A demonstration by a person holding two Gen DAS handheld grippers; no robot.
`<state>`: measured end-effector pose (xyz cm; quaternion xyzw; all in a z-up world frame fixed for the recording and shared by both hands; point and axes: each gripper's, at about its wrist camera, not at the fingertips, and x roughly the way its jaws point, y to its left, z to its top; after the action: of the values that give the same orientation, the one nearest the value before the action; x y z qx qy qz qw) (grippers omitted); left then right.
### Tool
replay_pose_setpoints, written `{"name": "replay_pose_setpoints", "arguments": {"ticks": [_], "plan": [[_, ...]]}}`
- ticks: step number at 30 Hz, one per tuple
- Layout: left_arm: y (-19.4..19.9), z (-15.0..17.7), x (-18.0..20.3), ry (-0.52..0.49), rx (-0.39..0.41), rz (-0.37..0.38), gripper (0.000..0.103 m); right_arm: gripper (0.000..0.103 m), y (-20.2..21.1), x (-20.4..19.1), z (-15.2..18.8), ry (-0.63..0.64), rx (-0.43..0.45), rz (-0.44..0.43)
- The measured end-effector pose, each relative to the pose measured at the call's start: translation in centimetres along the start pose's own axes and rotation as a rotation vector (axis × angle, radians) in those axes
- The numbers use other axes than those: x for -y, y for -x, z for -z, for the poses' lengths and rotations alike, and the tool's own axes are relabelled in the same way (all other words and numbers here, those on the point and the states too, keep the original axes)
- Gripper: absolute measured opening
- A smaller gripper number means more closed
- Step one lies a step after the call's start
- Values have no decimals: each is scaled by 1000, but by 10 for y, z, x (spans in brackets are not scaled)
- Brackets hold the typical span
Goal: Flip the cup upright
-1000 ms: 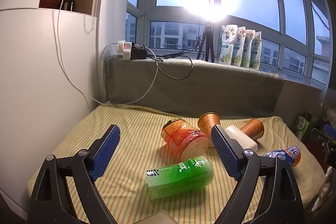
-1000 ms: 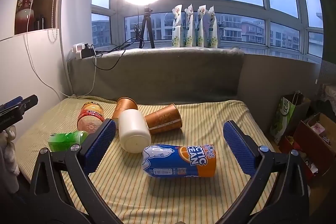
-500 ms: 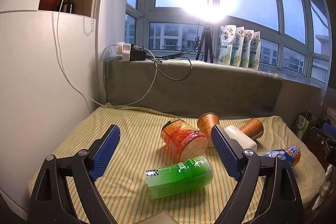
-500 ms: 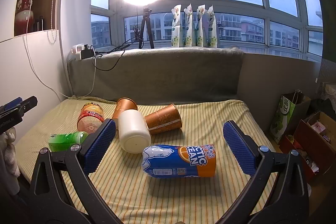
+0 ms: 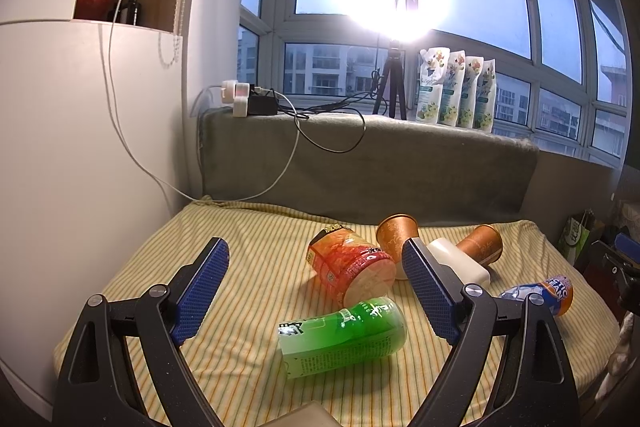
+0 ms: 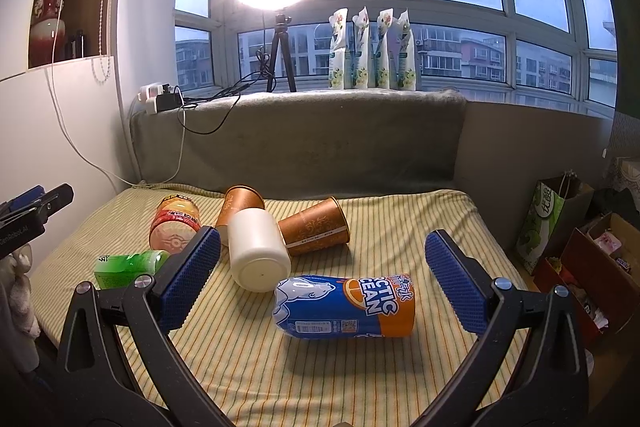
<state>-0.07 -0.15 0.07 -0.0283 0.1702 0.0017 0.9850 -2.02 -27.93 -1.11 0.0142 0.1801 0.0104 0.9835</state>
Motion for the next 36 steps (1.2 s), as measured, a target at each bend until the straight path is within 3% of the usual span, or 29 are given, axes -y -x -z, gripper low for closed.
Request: {"name": "replay_pose_setpoints", "arguments": {"ticks": [36], "plan": [[1, 0, 0, 0, -10, -1, 89, 103, -1, -1, 0, -4, -4, -3]]}}
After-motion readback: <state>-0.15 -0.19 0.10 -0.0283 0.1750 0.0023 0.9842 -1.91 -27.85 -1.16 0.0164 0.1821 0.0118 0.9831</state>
